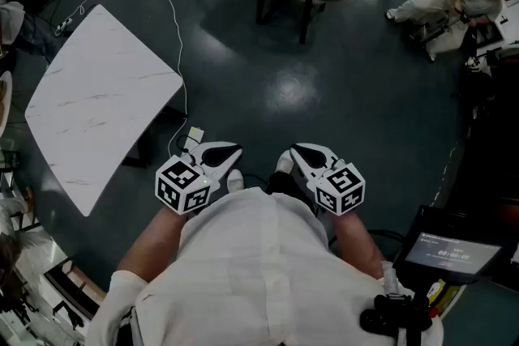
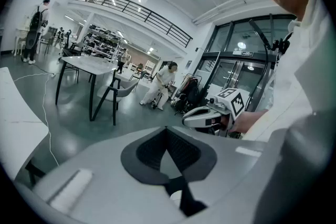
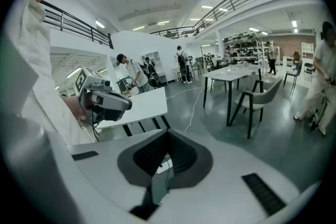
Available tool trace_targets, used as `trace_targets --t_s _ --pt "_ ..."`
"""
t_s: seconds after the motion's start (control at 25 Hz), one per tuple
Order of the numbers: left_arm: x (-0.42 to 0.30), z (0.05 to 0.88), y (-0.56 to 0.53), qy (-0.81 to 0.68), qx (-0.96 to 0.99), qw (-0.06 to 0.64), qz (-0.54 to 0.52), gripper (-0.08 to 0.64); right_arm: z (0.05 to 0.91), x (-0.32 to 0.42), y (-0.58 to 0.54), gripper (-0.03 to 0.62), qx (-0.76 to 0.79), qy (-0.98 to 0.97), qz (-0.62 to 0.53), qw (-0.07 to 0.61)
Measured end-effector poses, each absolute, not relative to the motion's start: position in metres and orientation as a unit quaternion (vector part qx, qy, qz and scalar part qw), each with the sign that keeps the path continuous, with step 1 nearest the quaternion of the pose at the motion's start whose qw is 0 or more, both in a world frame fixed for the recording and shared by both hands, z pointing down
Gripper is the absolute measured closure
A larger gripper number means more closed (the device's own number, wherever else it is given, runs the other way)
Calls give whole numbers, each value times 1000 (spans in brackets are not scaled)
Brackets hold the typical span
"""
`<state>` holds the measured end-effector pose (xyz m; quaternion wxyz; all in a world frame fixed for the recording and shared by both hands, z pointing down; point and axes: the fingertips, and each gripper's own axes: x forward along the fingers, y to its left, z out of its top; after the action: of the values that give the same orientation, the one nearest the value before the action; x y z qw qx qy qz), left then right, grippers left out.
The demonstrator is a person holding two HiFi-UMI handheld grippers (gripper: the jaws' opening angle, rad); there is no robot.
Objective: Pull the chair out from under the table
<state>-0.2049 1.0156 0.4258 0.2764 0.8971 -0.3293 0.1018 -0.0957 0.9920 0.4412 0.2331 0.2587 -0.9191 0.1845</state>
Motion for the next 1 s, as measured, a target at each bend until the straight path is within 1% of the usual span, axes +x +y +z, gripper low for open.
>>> trace_targets --t_s 0.36,0.72,0.88,1.0 --pt "-172 422 971 -297 912 259 120 552 451 -81 963 588 275 -913 204 221" --pt "-128 410 875 -300 910 245 147 552 449 -44 864 586 262 -921 211 197" --pt "-102 395 833 -304 912 231 148 552 442 -14 819 584 276 -920 207 184" --pt "-88 392 802 -302 913 233 145 552 449 7 785 584 289 -914 214 187"
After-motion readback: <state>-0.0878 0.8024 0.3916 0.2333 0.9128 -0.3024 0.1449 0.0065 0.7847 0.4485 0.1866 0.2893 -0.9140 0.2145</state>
